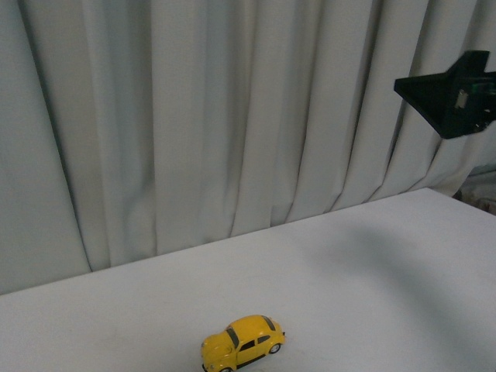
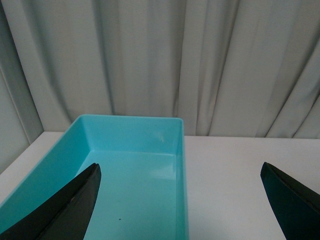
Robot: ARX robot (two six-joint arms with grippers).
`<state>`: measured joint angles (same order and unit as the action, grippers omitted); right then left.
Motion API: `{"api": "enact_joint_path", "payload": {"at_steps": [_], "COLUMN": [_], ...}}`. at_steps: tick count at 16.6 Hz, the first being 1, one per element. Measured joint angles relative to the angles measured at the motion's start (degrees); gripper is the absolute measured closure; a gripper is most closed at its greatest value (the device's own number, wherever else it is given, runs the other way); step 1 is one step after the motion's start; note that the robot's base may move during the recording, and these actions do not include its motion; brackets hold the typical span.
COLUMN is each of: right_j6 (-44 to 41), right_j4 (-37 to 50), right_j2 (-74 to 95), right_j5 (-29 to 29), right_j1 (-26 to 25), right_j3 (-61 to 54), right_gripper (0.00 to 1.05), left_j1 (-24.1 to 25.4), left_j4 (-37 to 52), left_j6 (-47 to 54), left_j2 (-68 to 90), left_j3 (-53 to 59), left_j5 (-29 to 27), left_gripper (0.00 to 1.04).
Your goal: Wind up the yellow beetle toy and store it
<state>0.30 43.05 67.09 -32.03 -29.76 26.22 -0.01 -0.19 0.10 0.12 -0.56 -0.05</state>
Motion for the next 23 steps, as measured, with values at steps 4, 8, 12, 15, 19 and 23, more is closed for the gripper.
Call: {"api": "enact_joint_path", "payload": {"at_steps": [4, 8, 12, 15, 19, 23], "right_j6": [-19.39, -54.12, -94.68, -98.79, -99.21, -99.23], "right_j4": [-18.86, -58.80, -93.92, -97.09, -98.14, -94.92], "right_j2": [15.15, 27.80, 39.87, 44.68, 49.55, 53.86], "right_j5": [-15.69, -22.18, -8.41, -0.98, 4.68, 8.79], "right_j1": [7.82, 13.05, 19.43, 22.10, 24.96, 27.15], "right_j3": [22.03, 44.46, 55.82, 57.46, 58.75, 59.04], "right_gripper": [0.07, 0.07, 0.07, 0.07, 0.07, 0.07], "left_j1": [0.00, 0.00, 0.00, 0.00, 0.00, 0.00], "left_j4": [-0.02, -0.02, 0.00, -0.02, -0.02, -0.02], "left_j6": [0.00, 0.00, 0.00, 0.00, 0.00, 0.00], "left_j2": [0.00, 0.00, 0.00, 0.00, 0.00, 0.00], "left_j3": [0.00, 0.00, 0.00, 0.00, 0.00, 0.00], "left_j5": [0.00, 0.02, 0.02, 0.00, 0.02, 0.00], "left_gripper": [0.07, 0.07, 0.07, 0.07, 0.07, 0.07]}}
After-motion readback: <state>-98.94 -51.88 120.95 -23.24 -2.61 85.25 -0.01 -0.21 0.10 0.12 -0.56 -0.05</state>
